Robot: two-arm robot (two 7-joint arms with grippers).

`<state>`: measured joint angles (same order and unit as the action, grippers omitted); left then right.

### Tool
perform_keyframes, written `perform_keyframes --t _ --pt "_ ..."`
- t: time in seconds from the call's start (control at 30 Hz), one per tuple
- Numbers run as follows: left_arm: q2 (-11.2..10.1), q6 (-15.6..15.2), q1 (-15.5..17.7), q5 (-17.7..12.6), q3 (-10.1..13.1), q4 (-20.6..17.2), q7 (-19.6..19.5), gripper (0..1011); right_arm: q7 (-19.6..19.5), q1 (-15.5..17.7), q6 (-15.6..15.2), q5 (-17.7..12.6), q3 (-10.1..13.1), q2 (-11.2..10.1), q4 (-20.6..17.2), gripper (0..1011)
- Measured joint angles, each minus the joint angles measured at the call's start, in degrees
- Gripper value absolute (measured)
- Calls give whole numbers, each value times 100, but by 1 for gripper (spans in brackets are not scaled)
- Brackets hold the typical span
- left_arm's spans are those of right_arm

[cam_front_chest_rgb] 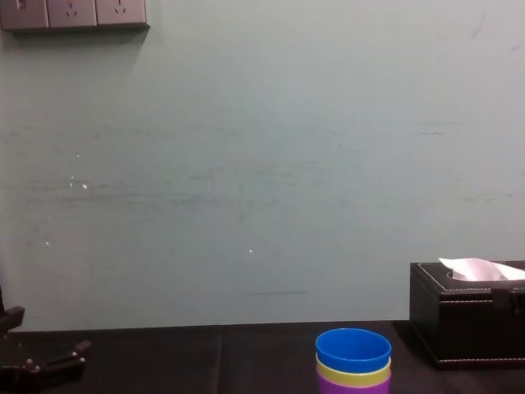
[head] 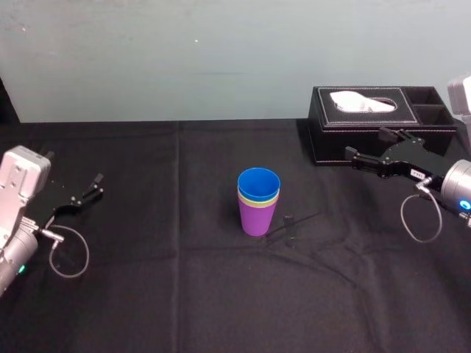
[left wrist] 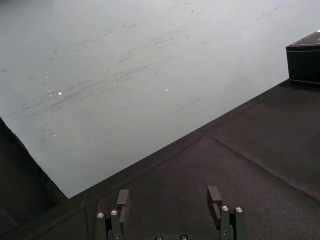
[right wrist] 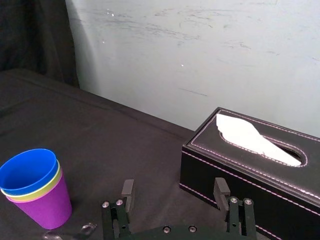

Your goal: Stack the three plastic cups sequentially using one hand.

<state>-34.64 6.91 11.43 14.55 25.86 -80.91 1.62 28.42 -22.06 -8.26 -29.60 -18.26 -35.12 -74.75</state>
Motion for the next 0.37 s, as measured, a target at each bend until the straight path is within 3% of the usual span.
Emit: perform_keyframes --t 0.37 --pt "0 0 0 0 0 0 0 1011 -1 -21 0 0 -14 12 -14 1000"
